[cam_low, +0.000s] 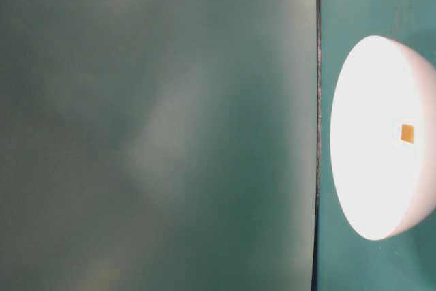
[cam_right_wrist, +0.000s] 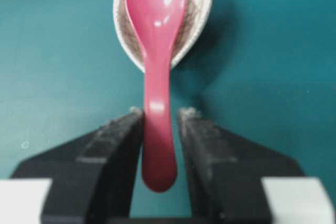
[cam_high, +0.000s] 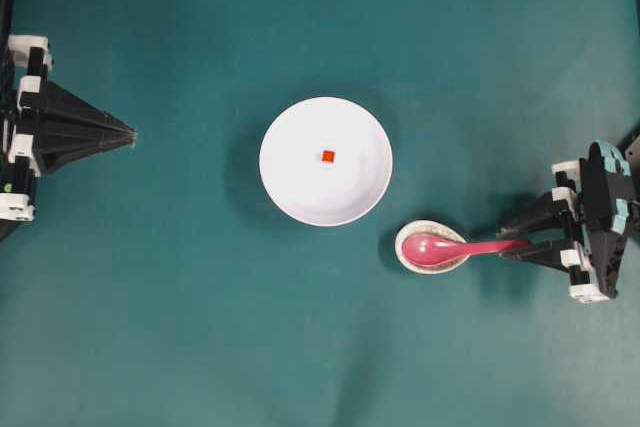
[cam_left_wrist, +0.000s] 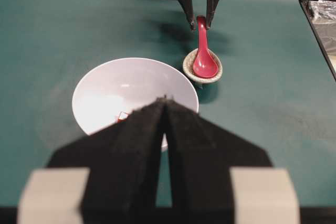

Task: Grip the spoon and scoop the red block from the bowl with right arm.
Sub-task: 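Lift the pink spoon from the speckled rest with the right gripper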

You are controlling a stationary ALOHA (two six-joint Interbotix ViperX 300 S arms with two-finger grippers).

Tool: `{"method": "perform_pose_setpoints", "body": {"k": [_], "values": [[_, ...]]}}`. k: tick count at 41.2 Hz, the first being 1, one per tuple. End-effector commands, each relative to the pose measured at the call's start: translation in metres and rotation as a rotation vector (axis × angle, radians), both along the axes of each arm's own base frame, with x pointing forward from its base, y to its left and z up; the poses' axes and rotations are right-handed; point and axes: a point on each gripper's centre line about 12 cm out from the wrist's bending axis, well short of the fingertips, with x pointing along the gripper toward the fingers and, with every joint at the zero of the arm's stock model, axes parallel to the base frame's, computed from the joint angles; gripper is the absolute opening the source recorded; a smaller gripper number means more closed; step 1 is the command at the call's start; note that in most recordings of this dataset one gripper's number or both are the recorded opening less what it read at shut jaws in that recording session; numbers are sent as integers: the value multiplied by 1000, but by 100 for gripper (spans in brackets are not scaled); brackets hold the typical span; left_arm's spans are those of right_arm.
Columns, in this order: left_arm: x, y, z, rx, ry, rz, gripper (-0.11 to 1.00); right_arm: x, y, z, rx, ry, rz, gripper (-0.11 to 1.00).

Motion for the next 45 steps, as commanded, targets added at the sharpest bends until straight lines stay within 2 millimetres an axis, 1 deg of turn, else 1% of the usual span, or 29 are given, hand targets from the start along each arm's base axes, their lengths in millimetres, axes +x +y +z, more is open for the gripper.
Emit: {"method": "perform_pose_setpoints", "body": {"k": [1, 8, 15, 20, 28, 33, 40, 45], "values": [[3, 0, 10, 0, -23, 1, 0, 4, 2, 4, 5, -22, 3, 37], [3, 0, 10, 0, -23, 1, 0, 4, 2, 4, 3, -23, 3, 30], [3, 0, 9, 0, -15, 1, 0, 4, 3, 4, 3, -26, 7, 27], [3, 0, 8, 0, -6, 2, 0, 8, 5, 8, 11, -44, 7, 26], [3, 0, 7, 0, -3, 2, 0, 23, 12, 31, 25, -128, 18, 26], [2, 0, 8, 2, -5, 1, 0, 34, 11, 48, 17, -168, 16, 26], [2, 0, 8, 2, -5, 1, 0, 48, 2, 73, 10, -157, 5, 26], [2, 0, 7, 2, -2, 2, 0, 58, -10, 94, 4, -141, -9, 25]]}}
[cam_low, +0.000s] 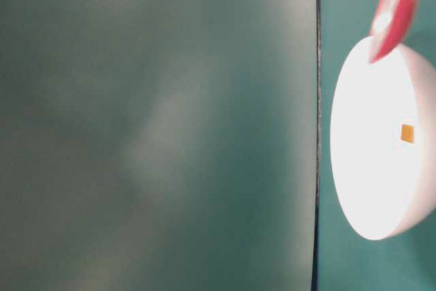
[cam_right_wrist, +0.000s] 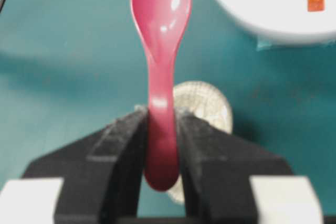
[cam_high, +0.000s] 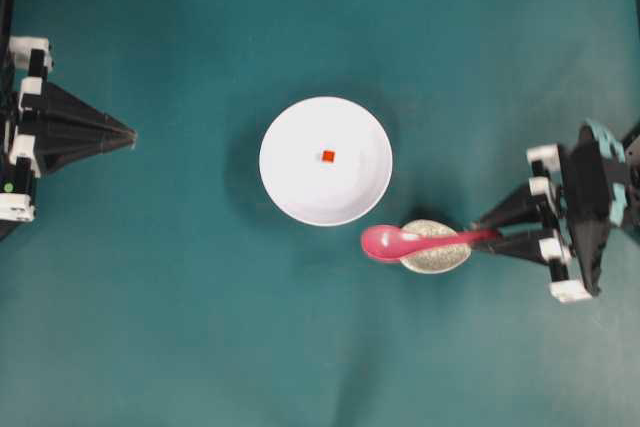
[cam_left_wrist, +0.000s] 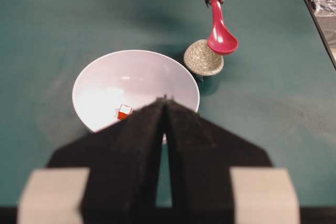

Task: Grip the spoon and scoop the red block from the bowl with right arm.
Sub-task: 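Lift the pink spoon from the speckled rest with the right gripper, then swing the spoon over the white bowl and lower its bowl inside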

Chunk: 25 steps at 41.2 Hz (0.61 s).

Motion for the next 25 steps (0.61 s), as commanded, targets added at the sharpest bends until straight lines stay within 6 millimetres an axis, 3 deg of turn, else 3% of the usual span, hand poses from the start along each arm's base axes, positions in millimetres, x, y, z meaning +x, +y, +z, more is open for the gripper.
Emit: {"method": "perform_pose_setpoints", "body": {"k": [1, 19, 25], "values": [[2, 0, 10, 3, -23, -1, 0, 12, -9, 26, 13, -18, -17, 26], [0, 0, 2, 3, 52, 0, 0, 44, -60, 107, 101, 230, -12, 26], [0, 0, 0, 5, 75, 0, 0, 58, -70, 121, 132, 327, 8, 26]]}}
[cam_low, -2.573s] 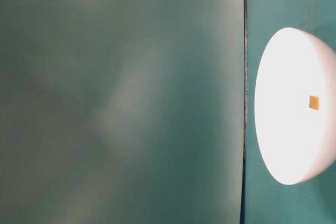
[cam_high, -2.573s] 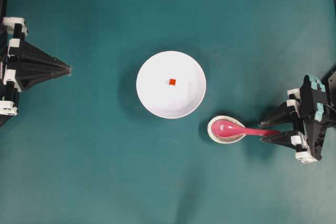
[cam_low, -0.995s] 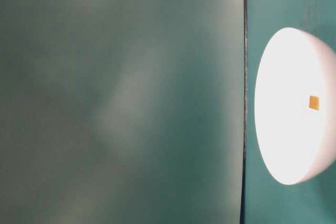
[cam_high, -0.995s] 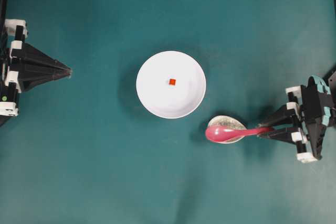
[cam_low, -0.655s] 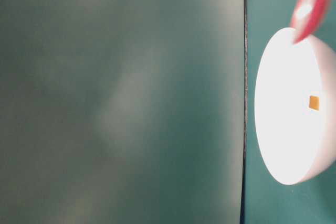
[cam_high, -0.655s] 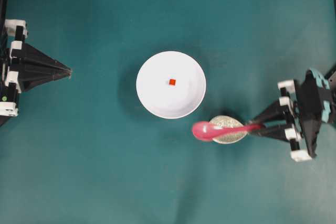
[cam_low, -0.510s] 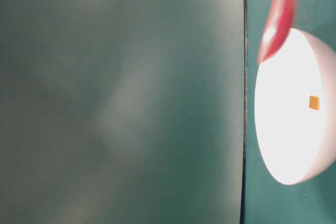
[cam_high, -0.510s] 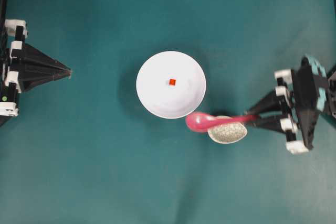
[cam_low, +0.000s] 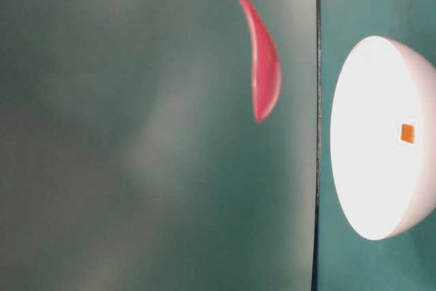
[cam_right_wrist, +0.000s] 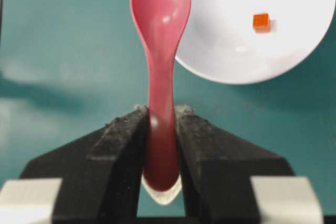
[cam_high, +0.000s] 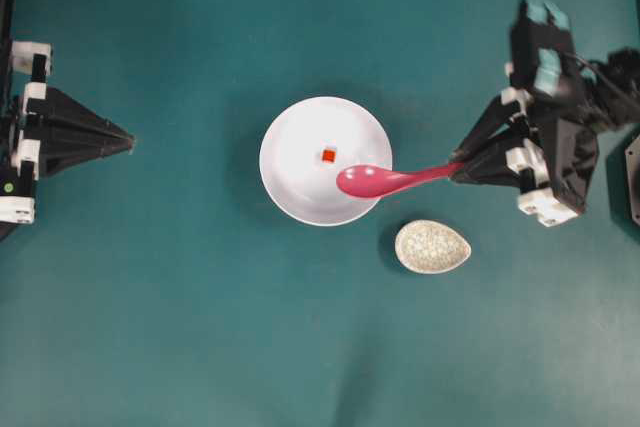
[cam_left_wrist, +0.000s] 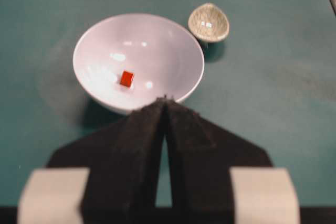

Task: Grip the spoon and scoop the red block from the bowl with right arm.
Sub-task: 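Swing the spoon over the white bowl and lower its bowl inside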

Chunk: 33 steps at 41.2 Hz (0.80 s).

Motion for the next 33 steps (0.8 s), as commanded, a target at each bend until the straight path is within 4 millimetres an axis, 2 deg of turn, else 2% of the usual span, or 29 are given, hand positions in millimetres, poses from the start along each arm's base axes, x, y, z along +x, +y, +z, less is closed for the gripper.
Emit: {"method": "perform_pose_setpoints", "body": {"k": [1, 9, 18, 33], "values": [[2, 0, 10, 5, -20, -1, 0, 13, -6, 20, 12, 21, 14, 26], [2, 0, 9, 5, -9, -1, 0, 45, -13, 9, 50, 186, 26, 26], [2, 0, 9, 5, -5, -1, 0, 76, -27, 2, 11, 353, -4, 26], [2, 0, 8, 22, -1, -5, 0, 92, -41, -11, -55, 552, -40, 25]]}}
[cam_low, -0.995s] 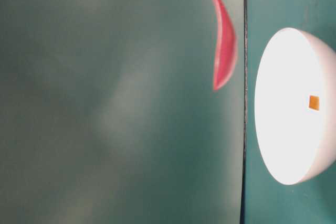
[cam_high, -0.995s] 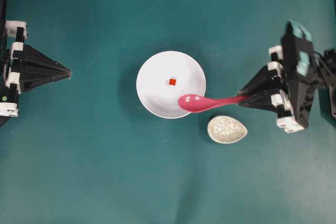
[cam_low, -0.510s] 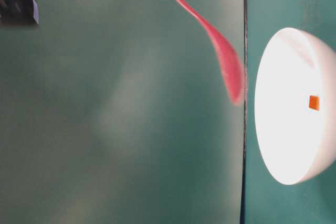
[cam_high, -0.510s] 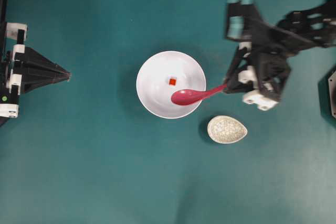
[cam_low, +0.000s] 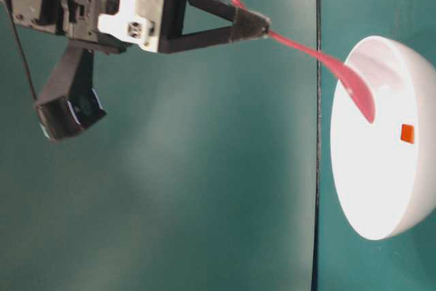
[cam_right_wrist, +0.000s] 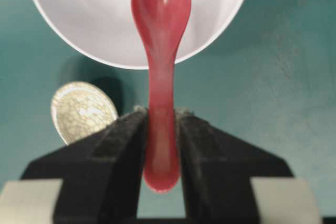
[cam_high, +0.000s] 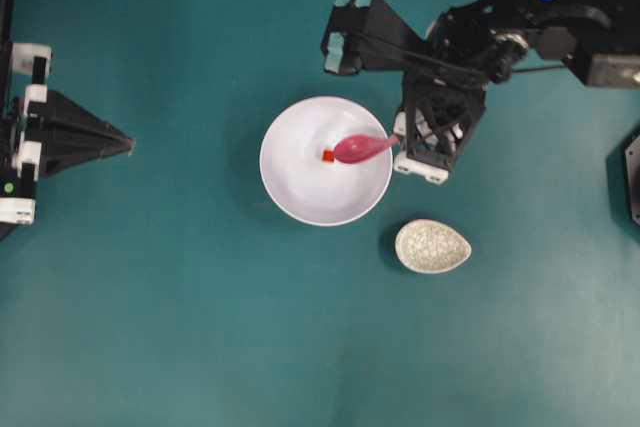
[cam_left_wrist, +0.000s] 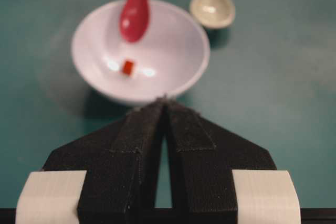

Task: Grip the spoon and scoop the red block from the bowl with right arm.
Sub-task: 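Swing the spoon over the white bowl and lower its bowl inside, then drag the spoon under the red cube to scoop it up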

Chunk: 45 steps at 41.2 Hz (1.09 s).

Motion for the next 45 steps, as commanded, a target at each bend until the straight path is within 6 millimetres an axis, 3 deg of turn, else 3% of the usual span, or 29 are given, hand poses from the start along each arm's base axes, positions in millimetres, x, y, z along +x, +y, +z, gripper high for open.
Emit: {"method": "perform_pose_setpoints", "body": {"k": [1, 27, 45], "values": [[3, 0, 11, 5, -28, -1, 0, 6, -2, 11, -9, -26, -3, 26], [2, 0, 8, 8, -5, -1, 0, 23, -2, -15, -5, 23, 13, 26], [2, 0, 8, 9, -3, -2, 0, 44, -4, -17, -25, -56, 16, 26]]}}
